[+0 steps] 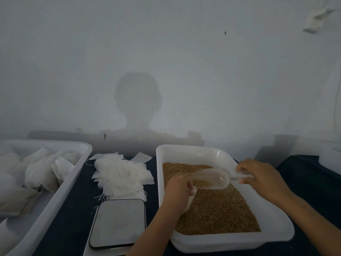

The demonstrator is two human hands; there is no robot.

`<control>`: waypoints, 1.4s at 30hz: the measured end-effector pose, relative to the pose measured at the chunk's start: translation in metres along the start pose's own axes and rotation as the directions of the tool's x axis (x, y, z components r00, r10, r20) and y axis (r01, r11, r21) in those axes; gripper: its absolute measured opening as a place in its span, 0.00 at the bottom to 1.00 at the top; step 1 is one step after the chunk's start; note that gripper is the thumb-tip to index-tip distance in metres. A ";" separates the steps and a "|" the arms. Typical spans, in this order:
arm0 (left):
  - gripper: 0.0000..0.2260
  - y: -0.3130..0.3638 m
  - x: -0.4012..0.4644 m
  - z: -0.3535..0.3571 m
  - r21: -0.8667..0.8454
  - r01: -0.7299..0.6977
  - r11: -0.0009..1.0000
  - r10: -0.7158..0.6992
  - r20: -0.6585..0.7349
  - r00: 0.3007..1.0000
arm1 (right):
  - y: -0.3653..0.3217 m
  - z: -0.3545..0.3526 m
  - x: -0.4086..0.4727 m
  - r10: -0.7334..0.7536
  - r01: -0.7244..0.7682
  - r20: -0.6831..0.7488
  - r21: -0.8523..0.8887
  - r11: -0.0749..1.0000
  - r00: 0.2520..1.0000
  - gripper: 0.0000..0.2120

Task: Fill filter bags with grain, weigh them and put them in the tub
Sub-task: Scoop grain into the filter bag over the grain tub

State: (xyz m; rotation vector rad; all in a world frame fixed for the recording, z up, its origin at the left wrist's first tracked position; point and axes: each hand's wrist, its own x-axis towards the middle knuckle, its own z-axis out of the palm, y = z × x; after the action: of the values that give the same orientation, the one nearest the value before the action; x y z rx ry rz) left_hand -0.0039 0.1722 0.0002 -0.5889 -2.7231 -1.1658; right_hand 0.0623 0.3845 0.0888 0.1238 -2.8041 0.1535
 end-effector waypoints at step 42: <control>0.10 0.009 -0.011 -0.033 -0.670 -0.148 0.727 -0.051 -0.267 0.962 | -0.071 0.064 0.018 0.062 -0.258 0.313 0.638 0.725 0.948 0.15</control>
State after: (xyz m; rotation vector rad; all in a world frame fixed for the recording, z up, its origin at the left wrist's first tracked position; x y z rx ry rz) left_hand 0.0080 0.1510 0.0264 -0.5073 -1.9690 -2.0815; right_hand 0.0324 0.3052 0.0412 0.0655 -2.8670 1.2986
